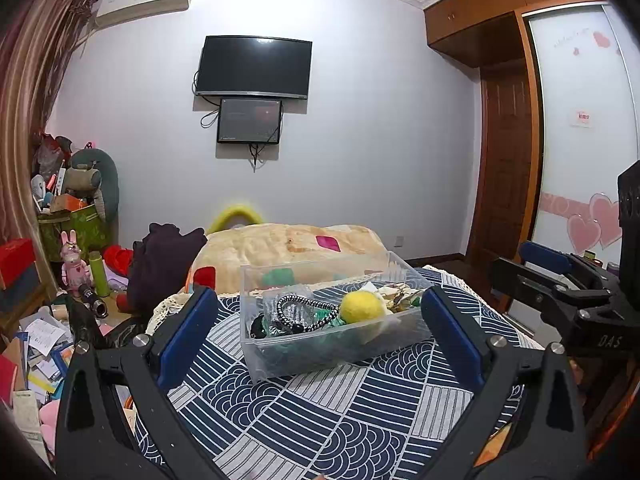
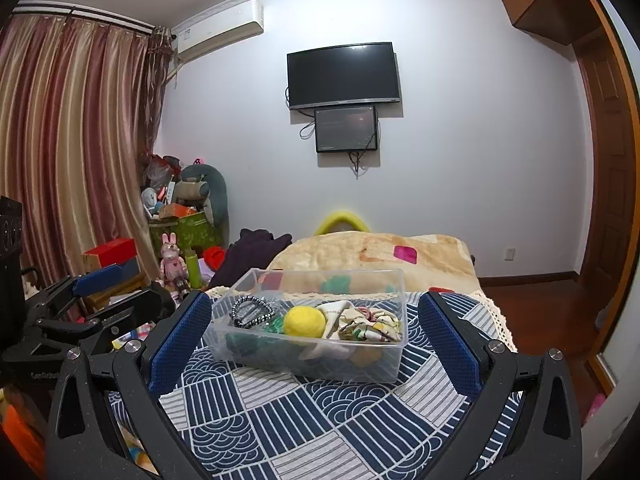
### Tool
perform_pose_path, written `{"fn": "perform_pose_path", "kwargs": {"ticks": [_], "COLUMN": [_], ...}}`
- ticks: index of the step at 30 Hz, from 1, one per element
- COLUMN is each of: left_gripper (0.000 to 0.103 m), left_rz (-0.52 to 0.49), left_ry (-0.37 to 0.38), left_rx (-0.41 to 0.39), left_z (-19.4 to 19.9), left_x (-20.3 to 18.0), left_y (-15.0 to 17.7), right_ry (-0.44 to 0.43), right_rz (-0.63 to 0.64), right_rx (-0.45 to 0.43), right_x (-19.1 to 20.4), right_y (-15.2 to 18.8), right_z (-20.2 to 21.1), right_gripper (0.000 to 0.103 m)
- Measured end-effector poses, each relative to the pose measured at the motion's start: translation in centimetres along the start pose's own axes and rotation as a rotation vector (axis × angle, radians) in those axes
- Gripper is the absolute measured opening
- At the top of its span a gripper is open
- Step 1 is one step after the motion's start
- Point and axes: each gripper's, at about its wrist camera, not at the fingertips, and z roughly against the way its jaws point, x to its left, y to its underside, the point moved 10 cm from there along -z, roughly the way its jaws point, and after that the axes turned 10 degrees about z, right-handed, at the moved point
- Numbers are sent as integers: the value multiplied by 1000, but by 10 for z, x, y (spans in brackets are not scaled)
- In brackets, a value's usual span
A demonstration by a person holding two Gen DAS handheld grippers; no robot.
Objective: Organize soft objects
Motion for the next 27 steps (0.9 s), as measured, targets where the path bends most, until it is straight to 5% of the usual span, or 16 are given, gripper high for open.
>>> {"fn": "perform_pose_path", "kwargs": {"ticks": [27], "left_gripper": [103], "left_rz": [43], "left_ry": [50], "left_rx": [42], "left_z": [-3], "left_x": [-2], "left_y": [5], "right_ry": [-2], "right_rz": [-3], "right_rx": [8], "right_x": [0], "right_y": [2], "right_z": [-1], "right_gripper": [103]}}
